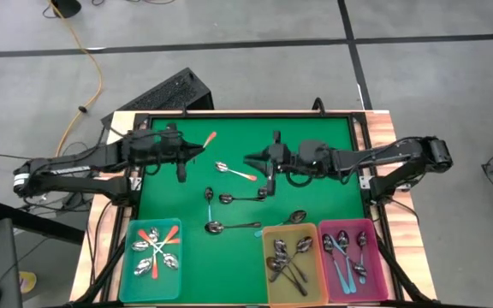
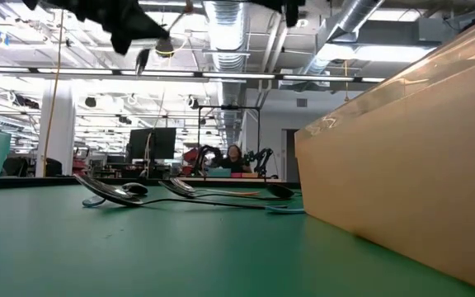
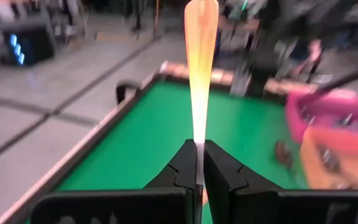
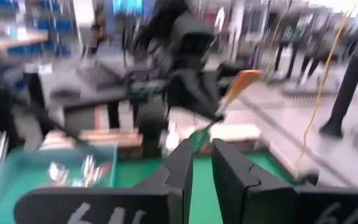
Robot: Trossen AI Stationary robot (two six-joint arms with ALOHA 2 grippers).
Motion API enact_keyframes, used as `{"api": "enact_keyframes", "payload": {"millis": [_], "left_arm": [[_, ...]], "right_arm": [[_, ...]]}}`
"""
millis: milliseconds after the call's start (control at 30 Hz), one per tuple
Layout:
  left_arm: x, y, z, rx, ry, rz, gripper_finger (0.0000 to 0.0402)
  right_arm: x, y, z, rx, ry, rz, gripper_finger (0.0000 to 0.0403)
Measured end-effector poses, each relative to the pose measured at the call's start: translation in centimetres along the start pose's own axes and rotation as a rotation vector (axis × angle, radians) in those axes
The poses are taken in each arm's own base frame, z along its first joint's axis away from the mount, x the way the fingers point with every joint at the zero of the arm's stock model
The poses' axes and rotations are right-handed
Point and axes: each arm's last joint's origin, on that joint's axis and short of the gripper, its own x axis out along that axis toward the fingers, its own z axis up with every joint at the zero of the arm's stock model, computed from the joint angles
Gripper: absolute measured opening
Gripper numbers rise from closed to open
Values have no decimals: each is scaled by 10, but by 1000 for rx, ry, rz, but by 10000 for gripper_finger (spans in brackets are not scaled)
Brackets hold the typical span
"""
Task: Sort silverware by color (type)
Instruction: Put the orange spoon into the green bin
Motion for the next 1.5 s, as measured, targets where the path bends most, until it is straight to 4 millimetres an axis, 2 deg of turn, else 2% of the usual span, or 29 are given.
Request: {"api": "enact_keyframes", "payload": {"millis": [100, 333, 767, 1067, 1233, 1500], "left_arm": [[-8, -6, 8, -1, -82, -32, 0], [-21, -16, 17, 7, -187, -102, 0], [-29, -28, 29, -1, -320, -177, 0], [-30, -32, 29, -3, -326, -190, 0], [-30, -33, 29, 3, -326, -196, 0], [-26, -33, 28, 25, -319, -169, 0]], "right_arm": [[0, -5, 8, 0, -85, -15, 77], [0, -7, 11, 7, -110, -19, 77], [-1, -1, 15, 15, -153, -1, 77], [-1, -1, 16, 6, -165, -2, 79], [-1, -1, 16, -15, -163, -5, 105], [0, -8, 16, -18, -167, -27, 183]]}}
